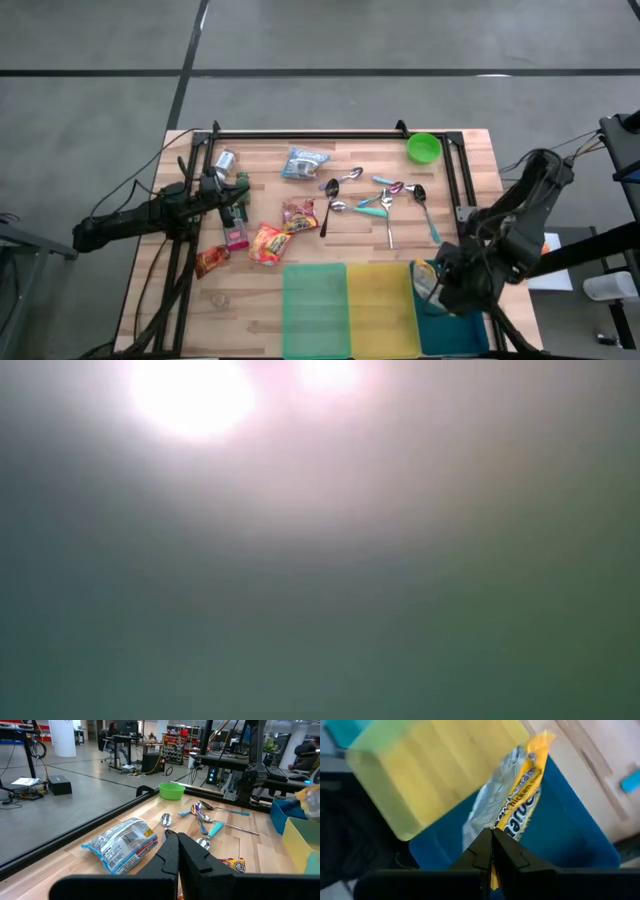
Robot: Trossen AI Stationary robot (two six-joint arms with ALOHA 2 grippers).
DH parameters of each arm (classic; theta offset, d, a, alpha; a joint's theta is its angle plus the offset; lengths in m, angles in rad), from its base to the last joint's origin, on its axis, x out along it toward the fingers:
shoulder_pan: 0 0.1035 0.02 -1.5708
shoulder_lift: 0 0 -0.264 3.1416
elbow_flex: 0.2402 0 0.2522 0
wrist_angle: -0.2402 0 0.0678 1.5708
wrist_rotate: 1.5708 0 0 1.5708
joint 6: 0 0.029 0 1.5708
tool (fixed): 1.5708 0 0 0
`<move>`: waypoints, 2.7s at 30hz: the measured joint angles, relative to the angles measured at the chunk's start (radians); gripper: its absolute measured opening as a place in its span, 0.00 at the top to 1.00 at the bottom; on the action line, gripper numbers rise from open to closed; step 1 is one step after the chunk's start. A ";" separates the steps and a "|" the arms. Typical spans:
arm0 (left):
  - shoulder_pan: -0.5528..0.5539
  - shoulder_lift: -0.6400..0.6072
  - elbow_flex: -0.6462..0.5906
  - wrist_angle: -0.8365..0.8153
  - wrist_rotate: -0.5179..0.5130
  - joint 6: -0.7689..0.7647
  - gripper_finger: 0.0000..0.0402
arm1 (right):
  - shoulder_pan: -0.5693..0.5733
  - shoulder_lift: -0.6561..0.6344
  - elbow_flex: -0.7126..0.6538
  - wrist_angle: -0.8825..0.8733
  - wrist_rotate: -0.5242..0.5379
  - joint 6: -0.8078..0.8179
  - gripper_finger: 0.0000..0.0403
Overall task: Pick & Place Food Item
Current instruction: Put the yellow noodle pack into the blue bin, then put the red noodle pack into the blue bin
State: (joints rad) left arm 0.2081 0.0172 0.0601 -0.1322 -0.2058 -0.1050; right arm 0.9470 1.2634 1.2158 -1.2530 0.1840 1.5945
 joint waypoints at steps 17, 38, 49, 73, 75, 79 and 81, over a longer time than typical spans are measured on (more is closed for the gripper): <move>0.000 0.000 0.000 0.000 0.000 0.000 1.00 | 0.156 0.133 -0.168 -0.035 -0.064 0.093 0.98; 0.000 0.000 0.000 0.000 0.000 0.000 1.00 | 0.155 0.133 -0.222 -0.045 -0.104 0.051 0.98; 0.000 0.000 0.000 0.000 0.000 0.000 1.00 | 0.155 0.132 -0.222 -0.061 -0.106 0.128 0.93; 0.000 0.000 0.000 0.000 0.000 0.000 1.00 | 0.154 0.131 -0.149 -0.155 -0.065 0.134 0.56; 0.000 0.000 0.000 0.000 0.000 0.000 1.00 | 0.154 0.131 -0.101 -0.205 -0.022 0.134 0.56; 0.000 0.000 0.000 0.000 0.000 0.000 1.00 | 0.155 0.131 -0.020 -0.301 0.148 0.135 0.55; 0.000 0.000 0.000 0.000 0.000 0.000 1.00 | 0.154 0.131 0.003 -0.319 0.284 0.134 0.55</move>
State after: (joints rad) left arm 0.2081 0.0170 0.0601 -0.1322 -0.2058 -0.1047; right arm 1.1013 1.3941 1.2190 -1.5716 0.4682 1.7282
